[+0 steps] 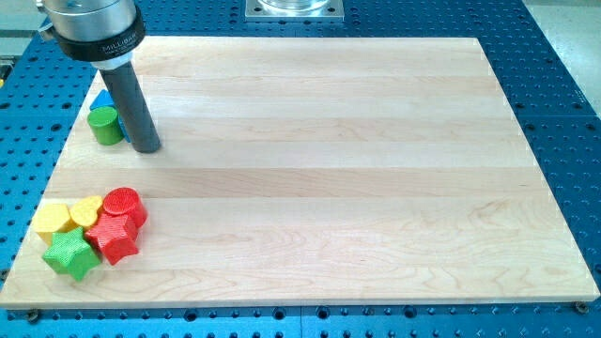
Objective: Push the green circle to the top left of the board
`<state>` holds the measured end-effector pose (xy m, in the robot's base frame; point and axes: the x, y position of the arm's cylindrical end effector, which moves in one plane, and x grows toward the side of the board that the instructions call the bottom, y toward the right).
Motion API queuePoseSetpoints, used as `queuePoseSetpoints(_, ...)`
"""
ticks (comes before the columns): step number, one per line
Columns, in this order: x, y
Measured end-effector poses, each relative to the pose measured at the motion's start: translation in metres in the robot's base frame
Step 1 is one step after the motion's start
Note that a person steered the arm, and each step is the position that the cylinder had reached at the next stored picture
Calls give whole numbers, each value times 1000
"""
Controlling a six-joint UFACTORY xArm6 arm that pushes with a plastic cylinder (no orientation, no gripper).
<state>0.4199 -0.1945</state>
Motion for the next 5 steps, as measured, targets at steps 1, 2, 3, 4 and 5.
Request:
queuePoseSetpoints(1,6,12)
queuePoseSetpoints(2,6,12)
queuePoseSetpoints(3,7,12)
queuePoseSetpoints(4,7,12)
queuePoseSetpoints(5,26,4)
